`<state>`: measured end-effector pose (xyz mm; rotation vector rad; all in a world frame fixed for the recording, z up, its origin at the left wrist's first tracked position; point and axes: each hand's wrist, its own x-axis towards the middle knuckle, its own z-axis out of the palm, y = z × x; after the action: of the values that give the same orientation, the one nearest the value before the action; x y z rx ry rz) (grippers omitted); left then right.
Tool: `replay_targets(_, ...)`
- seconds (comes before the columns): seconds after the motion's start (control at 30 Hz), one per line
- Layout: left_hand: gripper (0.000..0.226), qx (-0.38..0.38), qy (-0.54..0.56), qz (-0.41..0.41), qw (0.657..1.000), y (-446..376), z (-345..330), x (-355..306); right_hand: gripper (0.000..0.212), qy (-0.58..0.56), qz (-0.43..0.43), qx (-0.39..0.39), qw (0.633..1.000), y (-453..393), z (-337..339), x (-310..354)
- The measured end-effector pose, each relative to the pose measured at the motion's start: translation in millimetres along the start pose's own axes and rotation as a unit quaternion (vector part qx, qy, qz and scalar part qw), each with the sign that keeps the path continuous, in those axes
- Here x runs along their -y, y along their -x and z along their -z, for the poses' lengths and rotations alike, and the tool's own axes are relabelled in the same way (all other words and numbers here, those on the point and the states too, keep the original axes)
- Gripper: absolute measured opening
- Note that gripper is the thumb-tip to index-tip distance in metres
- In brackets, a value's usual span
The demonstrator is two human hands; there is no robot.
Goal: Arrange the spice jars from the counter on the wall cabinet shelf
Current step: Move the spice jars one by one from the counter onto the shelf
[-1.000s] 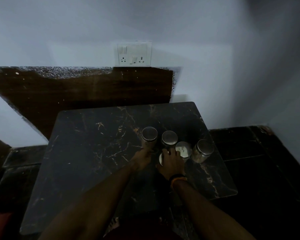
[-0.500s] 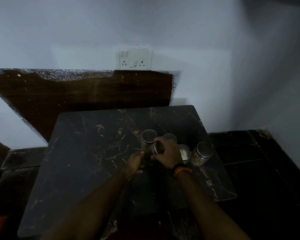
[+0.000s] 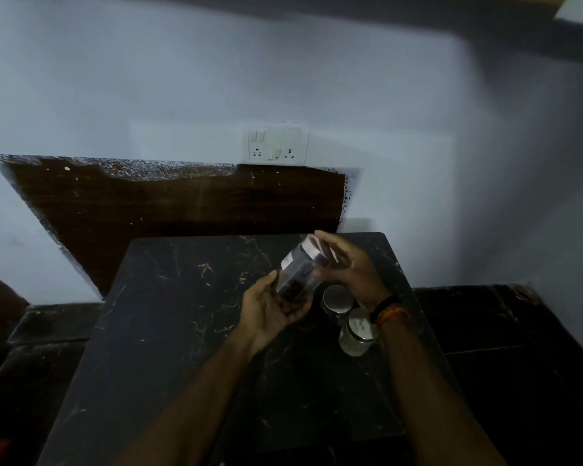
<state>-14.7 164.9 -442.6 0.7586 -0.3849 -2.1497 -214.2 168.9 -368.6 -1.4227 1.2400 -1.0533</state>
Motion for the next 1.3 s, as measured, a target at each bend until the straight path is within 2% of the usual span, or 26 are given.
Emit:
replay_targets(0.2,0.063,0.068,0.005,-0.078,0.995,1,-32,-20,0.057,-0.089,0.037,-0.060,0.994,-17,0,20)
replay_targets(0.37,0.063,0.124,-0.011,-0.159,0.979,-7,-58,-48,0.055,-0.147,0.081,-0.081,0.983,-46,1,60)
replay_targets(0.53,0.065,0.125,-0.034,-0.226,0.966,-15,-88,-83,0.048,-0.149,0.102,-0.084,0.980,-76,0,99)
replay_targets(0.67,0.064,0.132,-0.050,-0.261,0.955,-15,-113,-109,0.045,-0.137,0.127,-0.093,0.978,-92,0,135)
replay_targets(0.83,0.072,0.151,-0.060,-0.291,0.943,-10,-150,-144,0.043,-0.117,0.157,-0.105,0.975,-112,5,183)
replay_targets(1.03,0.068,0.139,-0.130,-0.332,0.924,0,-196,-191,0.041,-0.116,0.196,-0.096,0.969,-128,20,243)
replay_targets(1.3,0.059,0.166,-0.185,-0.360,0.899,15,-245,-240,0.041,-0.118,0.240,-0.093,0.959,-141,38,307)
